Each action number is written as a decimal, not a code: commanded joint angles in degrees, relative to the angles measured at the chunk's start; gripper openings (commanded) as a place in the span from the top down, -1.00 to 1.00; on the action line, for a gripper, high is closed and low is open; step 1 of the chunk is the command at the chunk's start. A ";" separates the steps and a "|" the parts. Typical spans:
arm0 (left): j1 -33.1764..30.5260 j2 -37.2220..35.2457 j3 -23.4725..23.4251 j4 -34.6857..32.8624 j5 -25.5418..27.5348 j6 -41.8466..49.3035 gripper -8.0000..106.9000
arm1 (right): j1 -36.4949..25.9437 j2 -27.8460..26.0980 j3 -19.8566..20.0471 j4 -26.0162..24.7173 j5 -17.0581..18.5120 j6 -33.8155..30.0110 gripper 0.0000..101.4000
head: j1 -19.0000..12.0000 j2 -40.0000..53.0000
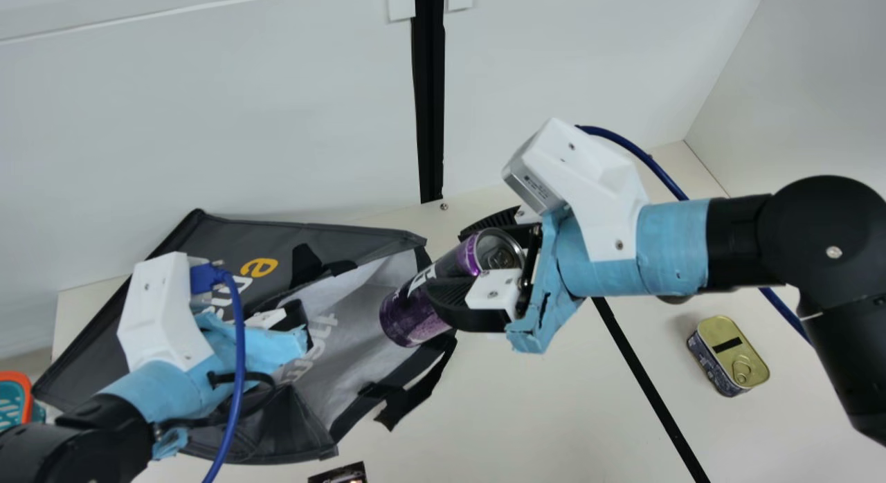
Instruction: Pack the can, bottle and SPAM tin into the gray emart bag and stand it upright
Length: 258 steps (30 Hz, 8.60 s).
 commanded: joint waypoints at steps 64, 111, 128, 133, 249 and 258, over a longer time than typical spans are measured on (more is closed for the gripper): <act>0.00 0.00 0.00 0.00 0.00 0.00 1.00 | 16.91 13.19 17.74 12.16 -28.62 -17.25 1.00 | -1.30 -0.05; 0.00 0.00 0.00 0.00 0.00 0.00 1.00 | 23.07 24.17 11.38 8.89 -34.11 -15.93 -0.19 | -1.30 -0.05; 0.00 0.00 0.00 0.00 0.00 0.00 1.00 | 21.13 22.40 12.18 8.95 -32.61 -17.37 -0.87 | -1.30 -0.05; 0.00 0.00 0.00 0.00 0.00 0.00 1.00 | 20.14 21.25 12.72 8.90 -31.51 -17.72 -0.87 | -1.30 -0.05; 0.00 0.00 0.00 0.00 0.00 0.00 1.00 | -3.72 -18.04 19.02 -57.27 -15.20 50.17 -0.87 | -1.30 -0.05; 0.00 0.00 0.00 0.00 0.00 0.00 1.00 | -0.73 -20.42 20.04 -61.19 -14.06 58.33 -0.87 | -1.30 -0.05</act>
